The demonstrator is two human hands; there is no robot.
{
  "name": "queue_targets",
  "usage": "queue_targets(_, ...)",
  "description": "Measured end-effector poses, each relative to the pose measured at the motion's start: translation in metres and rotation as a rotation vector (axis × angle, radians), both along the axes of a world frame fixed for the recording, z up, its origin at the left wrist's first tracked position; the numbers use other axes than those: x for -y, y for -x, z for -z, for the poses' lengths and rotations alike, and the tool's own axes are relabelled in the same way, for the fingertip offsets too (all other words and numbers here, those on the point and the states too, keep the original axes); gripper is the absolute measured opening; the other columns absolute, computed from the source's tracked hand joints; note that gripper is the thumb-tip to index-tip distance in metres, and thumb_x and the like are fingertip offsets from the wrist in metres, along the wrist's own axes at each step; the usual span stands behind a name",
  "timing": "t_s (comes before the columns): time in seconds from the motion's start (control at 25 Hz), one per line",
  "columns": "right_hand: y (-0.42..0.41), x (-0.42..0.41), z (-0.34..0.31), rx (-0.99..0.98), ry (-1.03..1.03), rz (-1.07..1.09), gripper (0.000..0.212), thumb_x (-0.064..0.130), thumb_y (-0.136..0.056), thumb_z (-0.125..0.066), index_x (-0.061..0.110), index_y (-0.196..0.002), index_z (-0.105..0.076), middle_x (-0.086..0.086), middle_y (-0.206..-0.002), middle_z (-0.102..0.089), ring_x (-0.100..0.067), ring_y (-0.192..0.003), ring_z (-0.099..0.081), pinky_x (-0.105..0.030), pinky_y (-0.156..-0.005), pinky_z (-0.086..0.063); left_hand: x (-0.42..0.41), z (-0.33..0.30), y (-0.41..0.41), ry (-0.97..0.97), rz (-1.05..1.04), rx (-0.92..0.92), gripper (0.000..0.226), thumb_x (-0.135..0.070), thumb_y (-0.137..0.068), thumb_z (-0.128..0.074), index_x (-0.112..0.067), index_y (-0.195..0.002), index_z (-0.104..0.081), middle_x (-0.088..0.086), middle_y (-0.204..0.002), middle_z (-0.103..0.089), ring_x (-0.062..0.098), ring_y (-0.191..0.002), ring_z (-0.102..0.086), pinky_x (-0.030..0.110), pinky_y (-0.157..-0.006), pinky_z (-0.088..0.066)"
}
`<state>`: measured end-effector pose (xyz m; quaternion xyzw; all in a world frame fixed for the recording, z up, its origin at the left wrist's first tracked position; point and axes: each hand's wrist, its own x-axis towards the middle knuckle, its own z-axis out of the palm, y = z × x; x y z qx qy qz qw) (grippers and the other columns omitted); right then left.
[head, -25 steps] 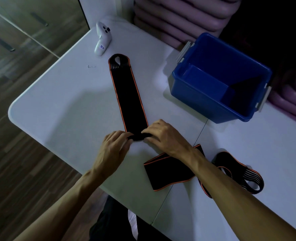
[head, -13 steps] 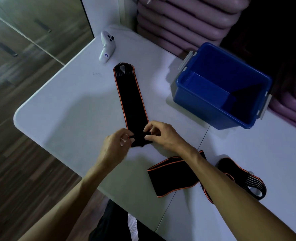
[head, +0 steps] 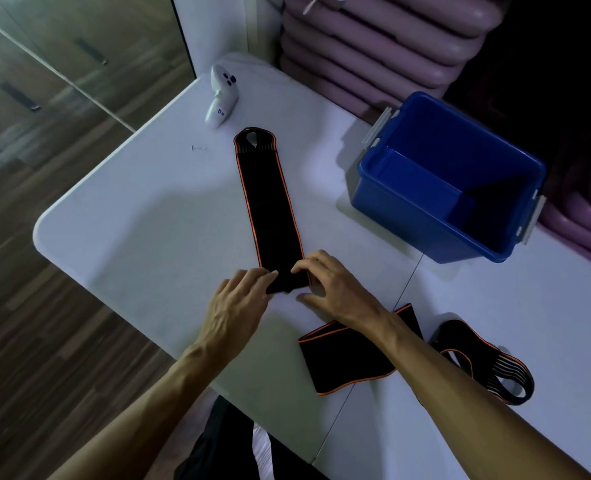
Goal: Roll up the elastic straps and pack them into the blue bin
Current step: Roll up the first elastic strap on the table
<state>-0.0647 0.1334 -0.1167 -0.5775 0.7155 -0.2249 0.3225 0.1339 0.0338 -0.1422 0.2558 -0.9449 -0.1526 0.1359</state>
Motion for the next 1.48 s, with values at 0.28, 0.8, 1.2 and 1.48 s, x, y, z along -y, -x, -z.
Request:
queue_targets(0.28,0.0,0.006,-0.002,0.027,0.016,0.02,0.033,0.029,-0.095,-0.063,0.017,-0.126,-0.057,0.002,-0.118,-0.052,-0.013,-0.103,-0.056,-0.024,-0.091,-0.048,0.011,-0.008,0.003,-0.134,-0.017,-0.087,0.03,-0.024,-0.095,-0.054,-0.006,-0.117,-0.062,0.006,-0.105,-0.066,0.024,-0.094,-0.058,0.033,-0.077,-0.049)
queue_targets(0.8,0.009,0.039,-0.015,0.022,-0.062,-0.017,0.027,0.028,-0.099,-0.055,0.012,-0.119,-0.063,-0.001,-0.107,-0.061,-0.013,-0.098,-0.055,-0.017,-0.081,-0.042,0.015,-0.008,0.012,-0.502,-0.265,-0.117,0.043,-0.042,-0.096,-0.037,-0.011,-0.112,-0.062,0.004,-0.097,-0.058,0.02,-0.092,-0.049,0.035,-0.078,-0.044)
queue_targets(1.2,-0.012,0.042,-0.006,0.177,0.107,0.357,0.009,0.021,-0.096,-0.063,0.012,-0.096,-0.065,0.012,-0.072,-0.057,-0.001,-0.071,-0.059,-0.015,-0.064,-0.048,0.032,-0.007,0.015,-0.341,-0.221,-0.189,0.029,-0.036,-0.09,-0.063,-0.013,-0.106,-0.063,0.004,-0.099,-0.061,0.02,-0.081,-0.06,0.036,-0.07,-0.052)
queue_targets(1.48,0.004,0.032,-0.001,0.116,-0.019,0.146,0.048,0.038,-0.088,-0.07,0.015,-0.13,-0.058,0.003,-0.123,-0.042,-0.004,-0.108,-0.049,-0.006,-0.089,-0.04,0.044,-0.006,0.008,-0.254,-0.082,-0.087,0.038,-0.03,-0.087,-0.068,-0.005,-0.115,-0.062,0.007,-0.107,-0.062,0.025,-0.094,-0.061,0.032,-0.08,-0.051)
